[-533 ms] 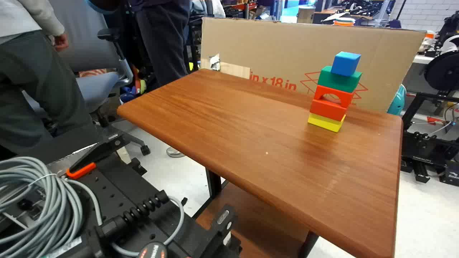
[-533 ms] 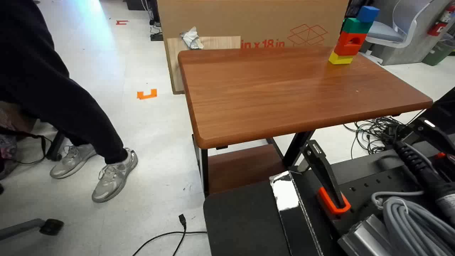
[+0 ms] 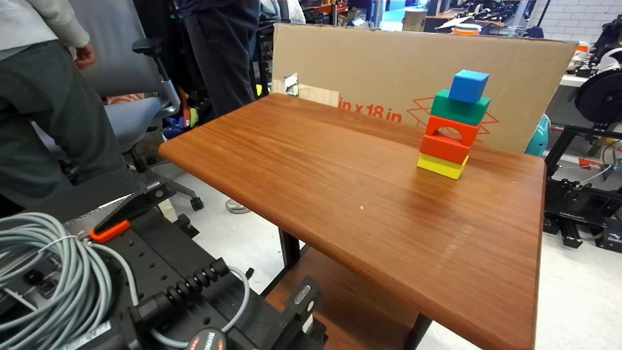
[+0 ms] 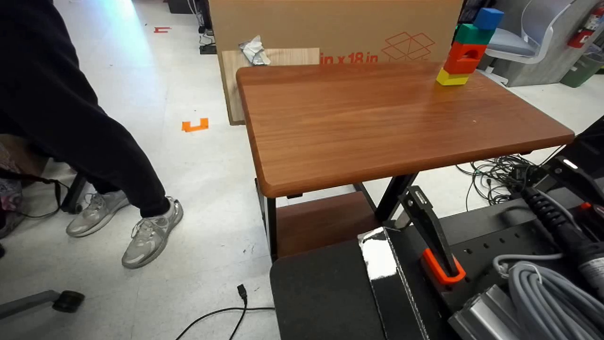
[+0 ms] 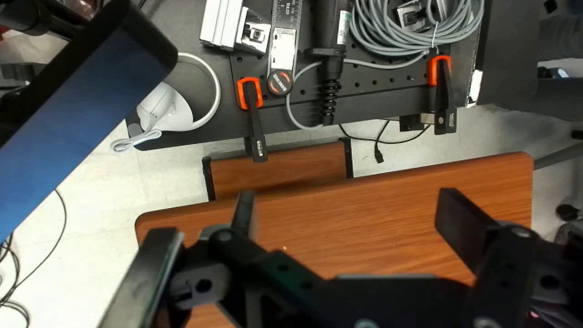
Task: Pick up the blue object and put it on the table
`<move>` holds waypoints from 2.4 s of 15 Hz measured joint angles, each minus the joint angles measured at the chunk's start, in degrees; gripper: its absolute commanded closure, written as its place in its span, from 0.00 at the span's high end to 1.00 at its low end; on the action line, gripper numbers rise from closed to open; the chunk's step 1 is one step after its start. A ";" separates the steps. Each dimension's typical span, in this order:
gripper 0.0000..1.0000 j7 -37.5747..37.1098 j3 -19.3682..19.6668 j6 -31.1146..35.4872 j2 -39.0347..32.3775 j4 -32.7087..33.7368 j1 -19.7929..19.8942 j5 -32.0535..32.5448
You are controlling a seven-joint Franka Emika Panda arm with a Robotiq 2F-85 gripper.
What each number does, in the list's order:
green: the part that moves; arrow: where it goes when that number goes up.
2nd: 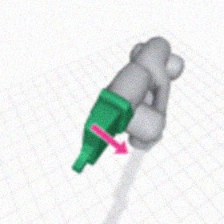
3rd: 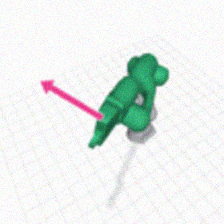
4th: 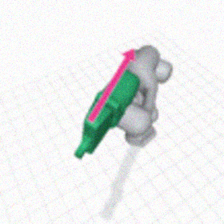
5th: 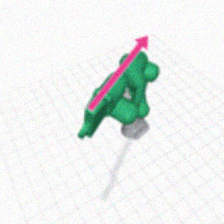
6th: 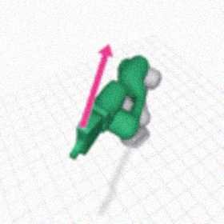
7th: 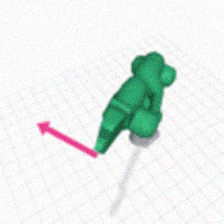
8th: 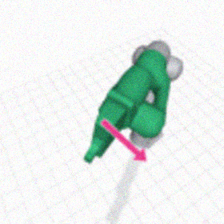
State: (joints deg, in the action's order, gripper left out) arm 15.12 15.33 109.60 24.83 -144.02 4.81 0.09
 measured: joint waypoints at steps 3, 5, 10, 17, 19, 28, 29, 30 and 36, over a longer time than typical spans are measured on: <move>1.00 0.00 0.00 0.00 0.00 0.00 0.00 0.00; 1.00 0.00 0.00 0.00 0.00 0.00 0.00 0.00; 1.00 0.00 0.00 0.00 0.00 0.00 0.00 0.00; 1.00 0.00 0.00 0.00 0.00 0.00 0.00 0.00; 1.00 0.00 0.00 0.00 0.00 0.00 0.00 0.00; 1.00 -1.28 -0.87 5.36 -1.99 0.36 0.01 0.00; 1.00 -1.44 -1.06 7.67 -2.81 0.62 0.01 -0.03; 1.00 -1.46 -1.25 10.01 -3.66 1.01 0.01 -0.12; 1.00 -1.65 -2.04 19.70 -7.48 4.43 0.01 -0.50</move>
State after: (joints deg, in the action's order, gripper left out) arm 13.47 13.28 129.30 17.35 -139.59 4.82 -0.41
